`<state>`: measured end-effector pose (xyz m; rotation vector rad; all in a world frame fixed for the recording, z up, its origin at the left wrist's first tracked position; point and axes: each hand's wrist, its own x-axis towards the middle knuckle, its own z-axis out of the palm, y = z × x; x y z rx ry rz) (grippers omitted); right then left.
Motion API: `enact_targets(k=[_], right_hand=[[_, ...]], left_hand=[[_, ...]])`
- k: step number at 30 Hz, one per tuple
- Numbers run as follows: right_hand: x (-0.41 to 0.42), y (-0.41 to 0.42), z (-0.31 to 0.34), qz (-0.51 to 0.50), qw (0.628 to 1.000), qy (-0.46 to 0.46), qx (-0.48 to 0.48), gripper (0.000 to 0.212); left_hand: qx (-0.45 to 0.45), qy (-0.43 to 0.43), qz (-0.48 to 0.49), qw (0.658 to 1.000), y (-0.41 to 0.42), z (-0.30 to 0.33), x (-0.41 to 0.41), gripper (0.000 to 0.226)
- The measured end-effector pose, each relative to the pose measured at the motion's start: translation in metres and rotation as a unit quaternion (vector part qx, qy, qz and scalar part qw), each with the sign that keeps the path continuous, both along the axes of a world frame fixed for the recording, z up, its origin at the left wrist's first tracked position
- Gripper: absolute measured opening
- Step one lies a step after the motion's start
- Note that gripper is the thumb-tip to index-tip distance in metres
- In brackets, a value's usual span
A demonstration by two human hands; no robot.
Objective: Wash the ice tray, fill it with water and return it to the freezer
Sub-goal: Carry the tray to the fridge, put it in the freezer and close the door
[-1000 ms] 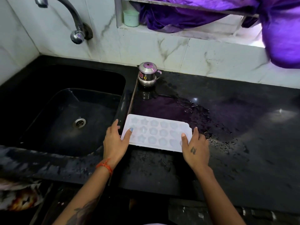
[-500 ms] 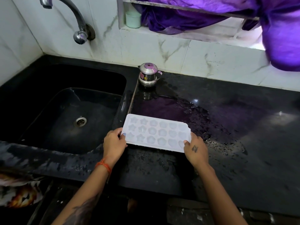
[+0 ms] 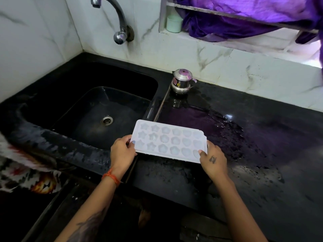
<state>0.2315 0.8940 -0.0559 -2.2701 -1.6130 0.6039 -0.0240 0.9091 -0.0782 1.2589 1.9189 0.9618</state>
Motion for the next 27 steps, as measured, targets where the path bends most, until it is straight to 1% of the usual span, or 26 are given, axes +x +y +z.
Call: enact_targets(k=[3,5,8,13,17,21,27], right_hand=[[-0.006,0.004,0.006,0.022,1.000,0.010,0.017,0.040],[-0.021,0.005,0.009,0.064,0.998,0.016,0.022,0.041],[-0.031,0.009,0.015,0.081,0.996,0.025,0.038,0.041],[-0.072,0.011,0.016,0.161,0.985,0.035,0.053,0.041],[-0.110,0.008,0.020,0.221,0.972,0.047,0.058,0.044],[-0.150,0.000,0.022,0.274,0.958,0.062,0.060,0.042],[-0.213,-0.020,0.022,0.341,0.936,0.061,0.060,0.037]], left_hand=[[0.005,-0.003,0.021,1.000,-0.010,0.005,-0.008,0.026],[0.010,-0.003,0.061,0.998,-0.027,0.010,-0.022,0.025],[0.011,-0.012,0.089,0.996,-0.038,0.015,-0.031,0.027],[0.021,-0.016,0.169,0.985,-0.077,0.026,-0.063,0.027],[0.028,-0.008,0.223,0.974,-0.109,0.034,-0.090,0.026],[0.036,-0.014,0.278,0.960,-0.143,0.039,-0.116,0.025],[0.022,-0.007,0.352,0.936,-0.197,0.040,-0.157,0.026]])
